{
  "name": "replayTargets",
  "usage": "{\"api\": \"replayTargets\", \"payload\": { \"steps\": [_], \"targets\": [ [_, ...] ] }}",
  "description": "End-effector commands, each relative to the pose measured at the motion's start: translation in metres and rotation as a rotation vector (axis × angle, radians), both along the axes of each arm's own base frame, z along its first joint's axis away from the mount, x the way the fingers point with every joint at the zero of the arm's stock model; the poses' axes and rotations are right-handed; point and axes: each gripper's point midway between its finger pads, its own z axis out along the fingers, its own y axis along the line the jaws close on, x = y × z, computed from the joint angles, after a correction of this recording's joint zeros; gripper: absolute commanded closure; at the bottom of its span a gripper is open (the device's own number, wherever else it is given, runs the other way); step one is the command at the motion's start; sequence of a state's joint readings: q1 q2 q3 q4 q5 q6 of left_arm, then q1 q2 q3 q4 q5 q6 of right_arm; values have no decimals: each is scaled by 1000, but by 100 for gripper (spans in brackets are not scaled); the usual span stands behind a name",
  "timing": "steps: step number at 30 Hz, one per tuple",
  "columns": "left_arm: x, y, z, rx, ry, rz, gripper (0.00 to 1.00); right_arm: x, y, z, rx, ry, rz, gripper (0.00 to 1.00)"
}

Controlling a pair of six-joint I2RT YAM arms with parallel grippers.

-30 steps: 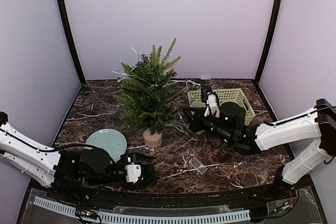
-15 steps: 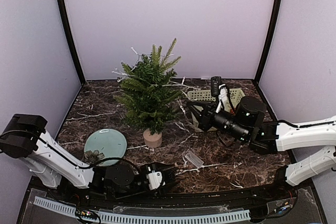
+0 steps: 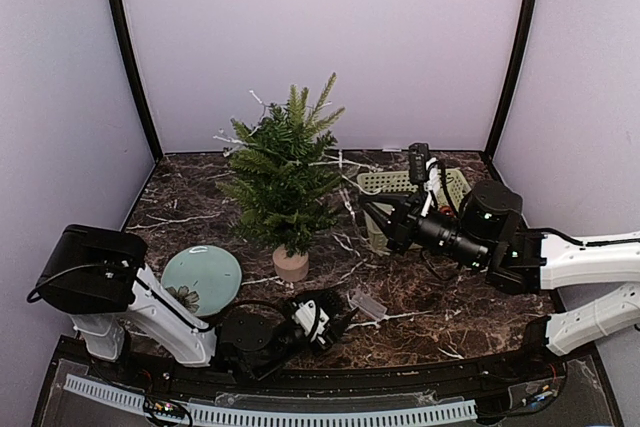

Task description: Decorate the small christmas tree

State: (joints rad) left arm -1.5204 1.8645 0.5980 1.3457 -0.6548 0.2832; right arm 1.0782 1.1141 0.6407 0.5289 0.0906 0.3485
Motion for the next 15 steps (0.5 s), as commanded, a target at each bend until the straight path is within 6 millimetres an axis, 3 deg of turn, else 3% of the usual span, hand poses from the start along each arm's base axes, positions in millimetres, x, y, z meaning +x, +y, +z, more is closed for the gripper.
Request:
{"api": "replayTargets", "payload": {
  "steps": [1, 10, 15],
  "targets": [
    [21, 3, 5, -94, 81, 59, 48, -13, -1, 24, 55, -46, 46, 100],
    [35, 1, -29, -93, 154, 72, 51, -18, -1, 32, 70, -59, 64, 100],
    [46, -6, -33, -106, 164, 87, 50, -20, -2, 37, 79, -68, 73, 100]
  ]
}}
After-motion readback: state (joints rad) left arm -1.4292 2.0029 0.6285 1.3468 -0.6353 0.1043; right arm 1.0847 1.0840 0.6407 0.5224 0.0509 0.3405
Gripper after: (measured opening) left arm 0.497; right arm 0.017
